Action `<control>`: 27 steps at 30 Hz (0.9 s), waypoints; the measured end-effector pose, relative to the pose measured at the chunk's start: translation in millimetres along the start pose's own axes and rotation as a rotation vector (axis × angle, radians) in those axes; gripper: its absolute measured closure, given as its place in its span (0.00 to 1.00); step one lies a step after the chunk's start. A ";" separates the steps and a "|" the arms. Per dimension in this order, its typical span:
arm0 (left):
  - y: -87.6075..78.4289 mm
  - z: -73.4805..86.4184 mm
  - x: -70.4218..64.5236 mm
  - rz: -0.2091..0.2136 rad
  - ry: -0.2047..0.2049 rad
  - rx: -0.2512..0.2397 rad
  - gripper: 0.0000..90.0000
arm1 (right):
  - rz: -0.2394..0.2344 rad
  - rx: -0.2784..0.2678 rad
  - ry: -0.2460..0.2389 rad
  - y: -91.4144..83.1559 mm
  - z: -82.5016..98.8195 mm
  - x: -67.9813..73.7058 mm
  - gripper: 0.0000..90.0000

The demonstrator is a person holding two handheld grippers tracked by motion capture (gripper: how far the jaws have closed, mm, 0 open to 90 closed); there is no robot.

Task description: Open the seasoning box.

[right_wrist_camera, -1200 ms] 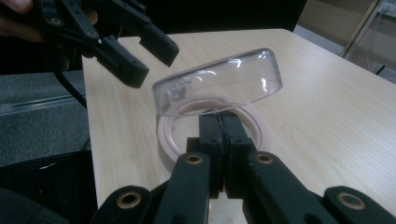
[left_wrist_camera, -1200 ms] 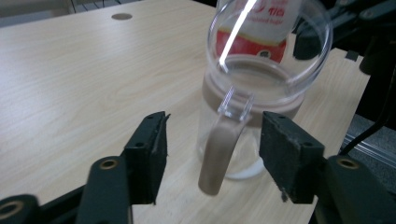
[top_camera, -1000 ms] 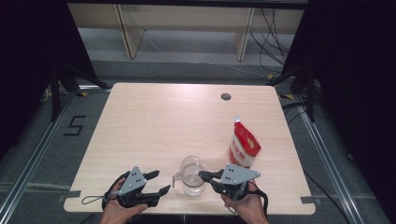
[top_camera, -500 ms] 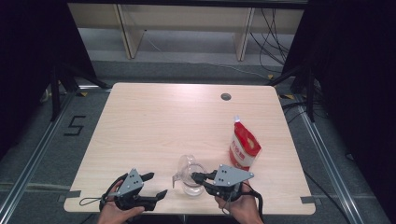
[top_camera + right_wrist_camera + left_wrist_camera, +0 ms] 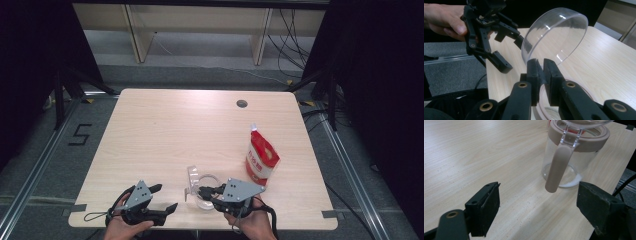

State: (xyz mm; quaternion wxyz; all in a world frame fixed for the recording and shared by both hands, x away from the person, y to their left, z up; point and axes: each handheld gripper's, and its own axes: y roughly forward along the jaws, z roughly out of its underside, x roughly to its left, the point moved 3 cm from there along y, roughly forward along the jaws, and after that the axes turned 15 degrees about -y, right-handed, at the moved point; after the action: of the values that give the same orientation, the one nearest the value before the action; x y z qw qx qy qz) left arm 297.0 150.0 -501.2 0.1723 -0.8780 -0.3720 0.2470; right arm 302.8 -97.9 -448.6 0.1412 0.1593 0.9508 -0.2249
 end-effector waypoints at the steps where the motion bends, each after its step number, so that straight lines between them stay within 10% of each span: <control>1: 0.0 0.0 0.0 0.000 0.000 0.000 0.20 | -0.005 0.000 0.000 1.0 -0.7 0.6 0.93; 10: -1.0 -0.2 0.8 -0.016 -0.010 -0.011 0.19 | 0.008 0.009 -0.002 -0.8 -0.9 0.0 0.88; 27: -2.3 1.8 4.5 -0.027 -0.005 0.013 0.18 | 0.239 0.053 0.129 -76.1 44.8 -15.7 0.70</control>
State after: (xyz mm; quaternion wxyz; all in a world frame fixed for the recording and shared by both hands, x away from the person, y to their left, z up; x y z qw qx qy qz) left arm 297.4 155.1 -502.9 0.1804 -0.8711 -0.3828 0.2491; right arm 298.1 -187.4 -452.7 0.1015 0.2893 0.9259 -0.2207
